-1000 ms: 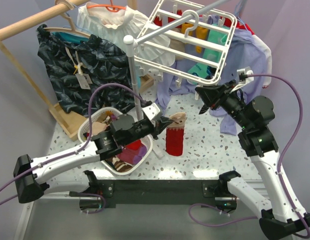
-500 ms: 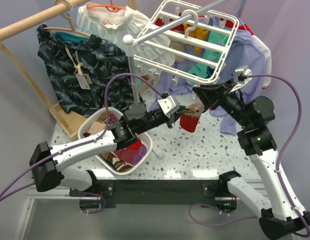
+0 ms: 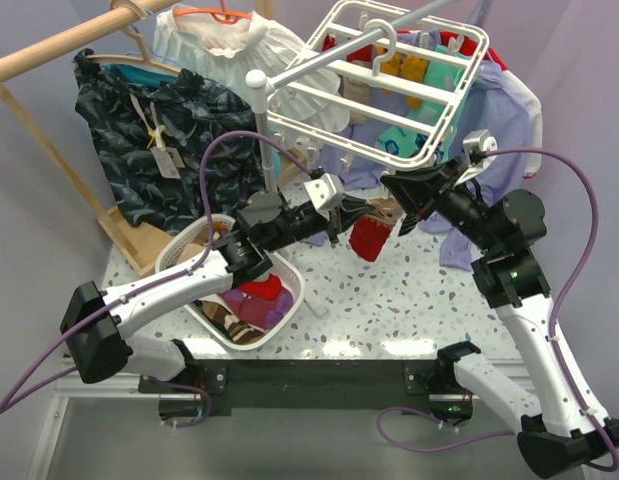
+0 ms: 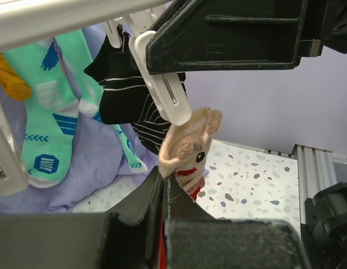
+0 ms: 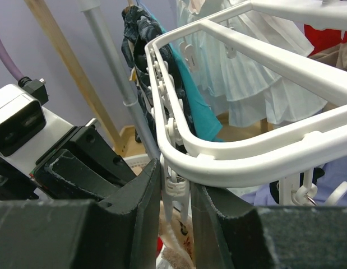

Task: Clip the socks to the hanger
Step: Clamp the sock onto the hanger.

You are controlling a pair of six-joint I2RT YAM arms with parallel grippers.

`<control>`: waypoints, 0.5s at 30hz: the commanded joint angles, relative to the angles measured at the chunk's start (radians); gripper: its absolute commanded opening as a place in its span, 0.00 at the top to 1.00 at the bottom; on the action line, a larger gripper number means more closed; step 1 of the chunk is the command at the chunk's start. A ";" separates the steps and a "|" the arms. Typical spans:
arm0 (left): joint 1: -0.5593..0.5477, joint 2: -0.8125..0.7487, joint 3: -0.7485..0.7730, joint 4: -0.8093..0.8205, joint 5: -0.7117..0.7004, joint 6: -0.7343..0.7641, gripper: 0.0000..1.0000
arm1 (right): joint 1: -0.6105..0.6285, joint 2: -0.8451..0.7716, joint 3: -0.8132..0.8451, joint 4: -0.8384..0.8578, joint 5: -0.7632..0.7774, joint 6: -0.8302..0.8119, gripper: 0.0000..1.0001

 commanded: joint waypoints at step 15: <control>0.052 0.013 0.089 0.013 0.029 -0.159 1.00 | 0.003 0.024 -0.006 -0.002 -0.101 -0.048 0.92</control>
